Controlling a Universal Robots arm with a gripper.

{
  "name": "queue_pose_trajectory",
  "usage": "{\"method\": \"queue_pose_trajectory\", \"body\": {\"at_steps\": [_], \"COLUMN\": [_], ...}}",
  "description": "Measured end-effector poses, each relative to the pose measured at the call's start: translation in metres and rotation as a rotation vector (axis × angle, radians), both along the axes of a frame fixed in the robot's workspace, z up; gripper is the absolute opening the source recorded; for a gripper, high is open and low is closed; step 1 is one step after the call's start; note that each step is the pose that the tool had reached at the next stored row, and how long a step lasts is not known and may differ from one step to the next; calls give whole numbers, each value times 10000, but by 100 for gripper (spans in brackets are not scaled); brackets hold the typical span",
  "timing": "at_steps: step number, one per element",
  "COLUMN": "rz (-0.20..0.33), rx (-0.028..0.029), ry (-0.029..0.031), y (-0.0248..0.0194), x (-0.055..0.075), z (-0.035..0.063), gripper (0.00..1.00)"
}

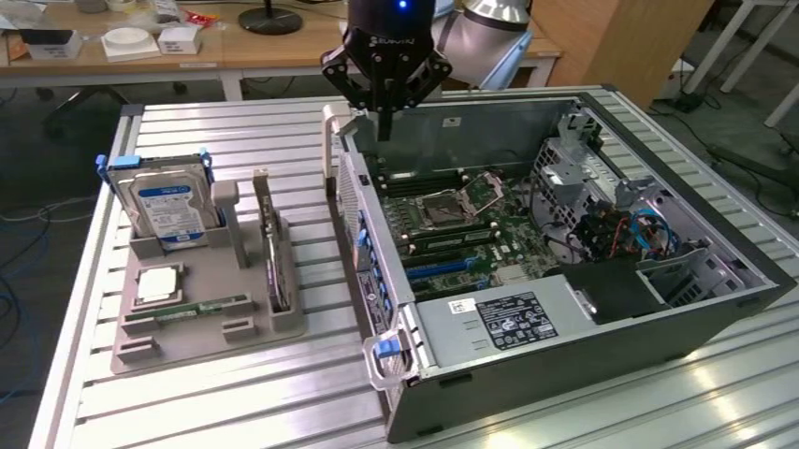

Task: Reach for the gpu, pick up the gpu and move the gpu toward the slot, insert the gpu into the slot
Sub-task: 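Reach for the gpu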

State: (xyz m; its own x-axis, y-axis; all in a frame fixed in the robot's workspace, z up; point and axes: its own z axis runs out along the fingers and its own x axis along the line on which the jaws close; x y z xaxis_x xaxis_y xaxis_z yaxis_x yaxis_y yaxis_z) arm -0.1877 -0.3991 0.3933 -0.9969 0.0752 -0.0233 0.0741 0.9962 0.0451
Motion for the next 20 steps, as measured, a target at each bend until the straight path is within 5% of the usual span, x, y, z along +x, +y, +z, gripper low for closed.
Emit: {"method": "queue_pose_trajectory", "body": {"at_steps": [20], "rz": [0], "rx": [0], "ry": [0], "y": [-1], "x": [-369], "z": [0], "gripper": [10]}}
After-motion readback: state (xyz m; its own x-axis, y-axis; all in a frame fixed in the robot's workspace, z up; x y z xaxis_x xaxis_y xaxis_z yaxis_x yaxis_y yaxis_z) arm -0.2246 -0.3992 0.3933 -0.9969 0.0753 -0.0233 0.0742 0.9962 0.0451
